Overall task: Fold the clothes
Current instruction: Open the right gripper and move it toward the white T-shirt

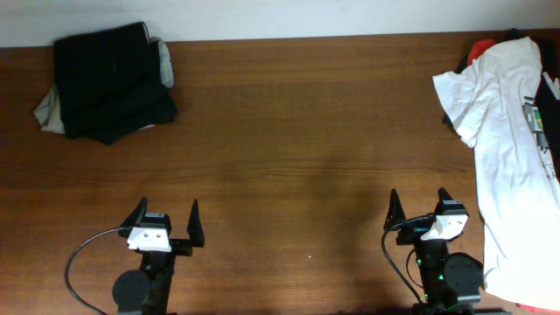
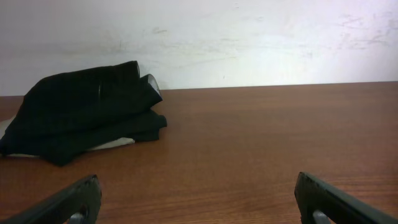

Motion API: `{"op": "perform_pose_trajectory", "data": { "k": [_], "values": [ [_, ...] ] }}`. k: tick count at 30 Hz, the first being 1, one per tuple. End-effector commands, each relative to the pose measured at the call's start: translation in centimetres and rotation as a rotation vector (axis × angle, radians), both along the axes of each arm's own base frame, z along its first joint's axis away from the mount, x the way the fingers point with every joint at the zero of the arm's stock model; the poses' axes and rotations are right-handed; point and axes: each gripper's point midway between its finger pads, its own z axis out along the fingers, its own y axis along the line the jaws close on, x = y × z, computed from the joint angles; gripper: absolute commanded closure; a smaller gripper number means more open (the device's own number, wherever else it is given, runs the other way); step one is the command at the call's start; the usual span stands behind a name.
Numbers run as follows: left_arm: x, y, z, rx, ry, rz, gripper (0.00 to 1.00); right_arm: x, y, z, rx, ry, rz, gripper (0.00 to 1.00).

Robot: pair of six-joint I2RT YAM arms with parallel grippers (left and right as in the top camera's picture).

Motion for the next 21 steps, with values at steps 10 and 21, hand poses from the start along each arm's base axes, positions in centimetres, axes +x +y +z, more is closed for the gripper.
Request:
{"op": "perform_pose_trajectory", "data": {
  "k": [10,21],
  "values": [
    [0.0,0.3,-0.2,0.002,0.002,0.017,0.01,0.0,0.2,-0.6,0.004,0.019,0.011,0.01],
    [0.0,0.3,-0.2,0.002,0.002,0.017,0.01,-0.3,3.2,0.3,0.186,0.005,0.172,0.01]
  ]
}}
